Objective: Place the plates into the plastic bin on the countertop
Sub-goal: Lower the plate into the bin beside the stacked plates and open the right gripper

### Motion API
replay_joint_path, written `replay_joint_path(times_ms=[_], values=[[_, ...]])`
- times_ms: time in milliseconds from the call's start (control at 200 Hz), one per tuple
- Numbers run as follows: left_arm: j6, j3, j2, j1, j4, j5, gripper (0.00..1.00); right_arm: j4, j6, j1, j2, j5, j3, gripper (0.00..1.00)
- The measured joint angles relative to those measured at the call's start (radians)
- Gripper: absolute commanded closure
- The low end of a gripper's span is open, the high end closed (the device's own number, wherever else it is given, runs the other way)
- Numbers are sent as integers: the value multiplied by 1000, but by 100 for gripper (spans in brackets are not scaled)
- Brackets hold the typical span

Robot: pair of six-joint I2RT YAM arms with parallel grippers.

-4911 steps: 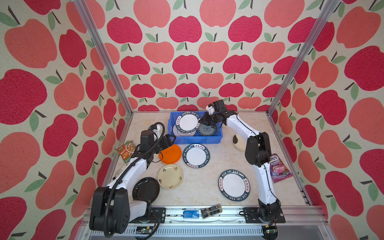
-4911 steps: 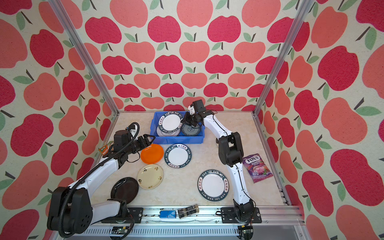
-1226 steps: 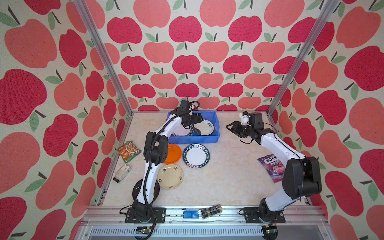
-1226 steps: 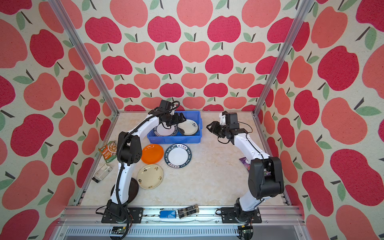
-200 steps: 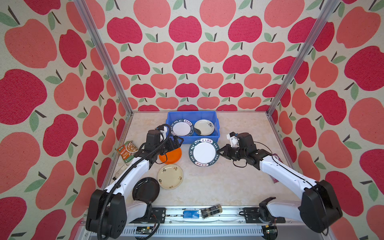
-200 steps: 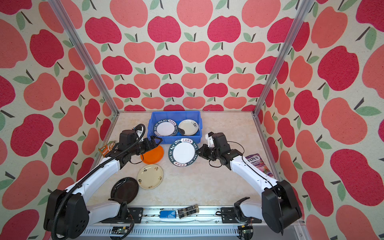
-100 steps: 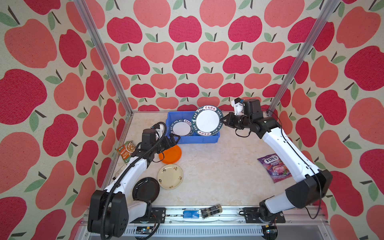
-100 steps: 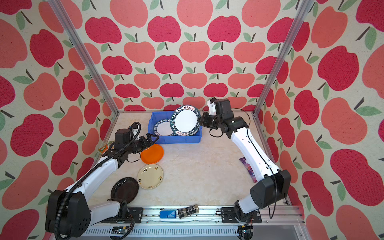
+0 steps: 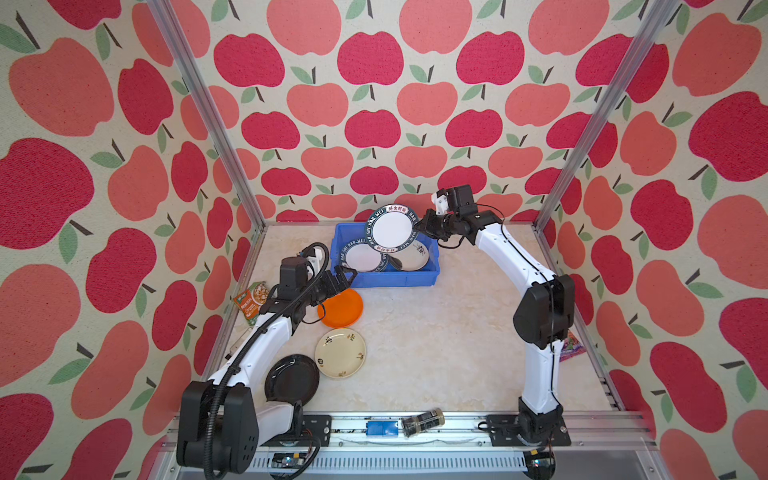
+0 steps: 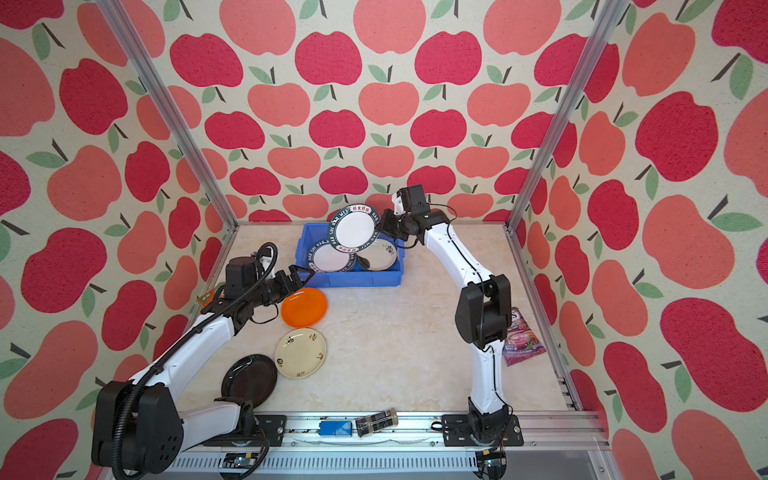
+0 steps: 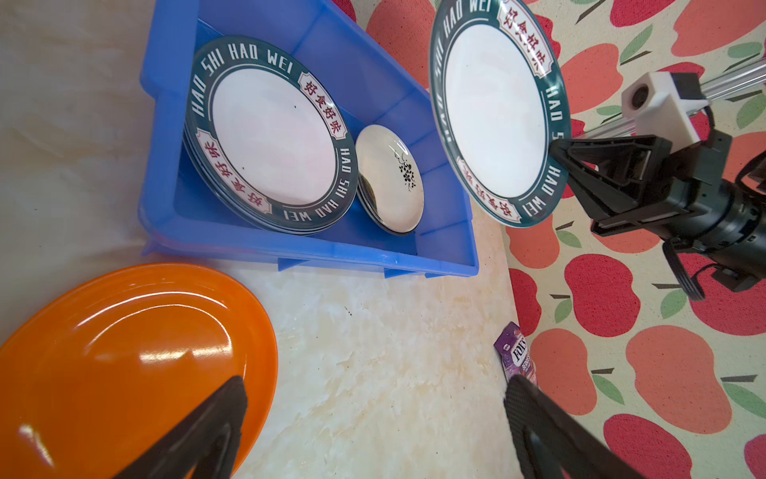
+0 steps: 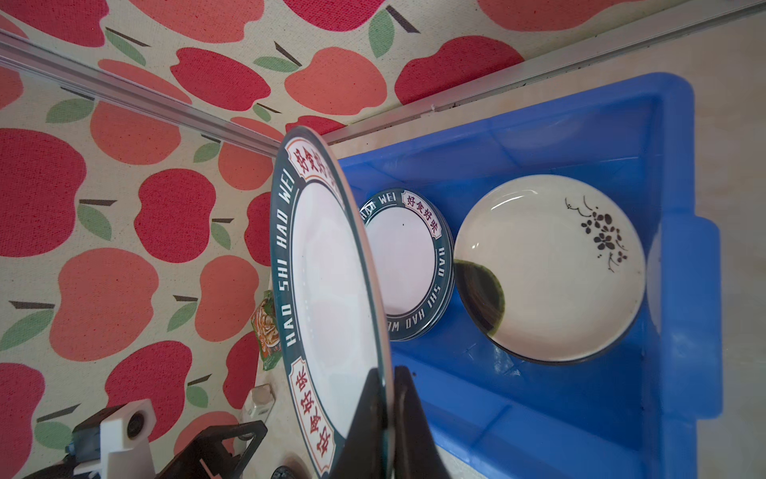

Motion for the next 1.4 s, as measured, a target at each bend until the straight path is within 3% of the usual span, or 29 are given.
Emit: replay_joint_path(times_ms=[690,1401], values=[[-10,-33,11,11,35,11,1,61,78,61,468,-134,347,100],[-27,-58,69,16,90,18,0,-3,79,74,562,-149,456,100]])
